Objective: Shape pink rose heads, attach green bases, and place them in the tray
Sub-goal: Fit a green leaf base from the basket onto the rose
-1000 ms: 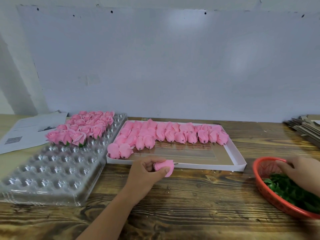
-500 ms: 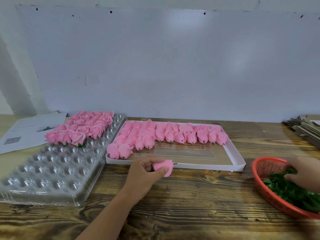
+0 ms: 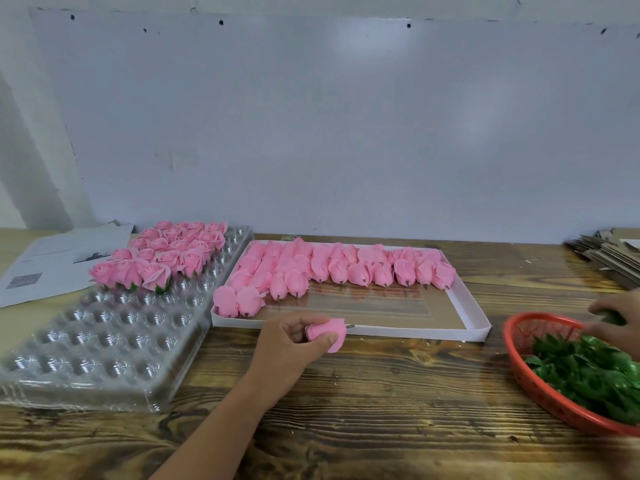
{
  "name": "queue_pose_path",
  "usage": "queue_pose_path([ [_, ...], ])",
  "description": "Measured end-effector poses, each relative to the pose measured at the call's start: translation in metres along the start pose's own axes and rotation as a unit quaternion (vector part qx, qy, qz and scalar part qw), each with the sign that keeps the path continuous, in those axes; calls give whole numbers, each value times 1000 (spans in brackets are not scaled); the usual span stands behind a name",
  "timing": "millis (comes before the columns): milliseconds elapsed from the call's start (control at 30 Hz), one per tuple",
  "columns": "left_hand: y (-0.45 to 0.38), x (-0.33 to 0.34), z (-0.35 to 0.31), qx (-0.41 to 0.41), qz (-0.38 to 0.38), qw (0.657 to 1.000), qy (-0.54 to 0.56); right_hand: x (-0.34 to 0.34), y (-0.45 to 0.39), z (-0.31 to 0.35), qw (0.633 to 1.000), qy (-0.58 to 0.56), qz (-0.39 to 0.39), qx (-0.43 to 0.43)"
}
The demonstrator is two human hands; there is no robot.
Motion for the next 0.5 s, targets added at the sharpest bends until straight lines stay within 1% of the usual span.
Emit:
queue_pose_path([
  [33,0,0,0,0,0,1000,1,2,-4,-11,1000,2,-14,0],
  [100,0,0,0,-1,-1,1000,9,14,-10,-18,1000,13,-6,-1],
  [200,-1,-1,1,-3,-2,1000,13,17,-7,-5,1000,6,-4,6],
  [300,-1,-1,2,-5,-1,1000,13,5,11,17,998,-37,12,39],
  [367,-2,-1,4,-8,0,1000,24,-15,26,39,997,-72,-11,40],
  [433,-2,-1,5,-12,2,999,35,-38,39,69,995,-96,-28,24],
  [500,-2,0,6,-18,5,999,45,-62,50,103,991,-116,-61,-21],
])
Point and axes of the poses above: each hand's wrist, its own y-axis away from the middle knuckle, its own x-axis out of the palm, z = x × y, the point moved 9 cm from there along -y, towards the middle knuckle, and after that the axes turned 14 degrees about z, right-handed, at the moved point
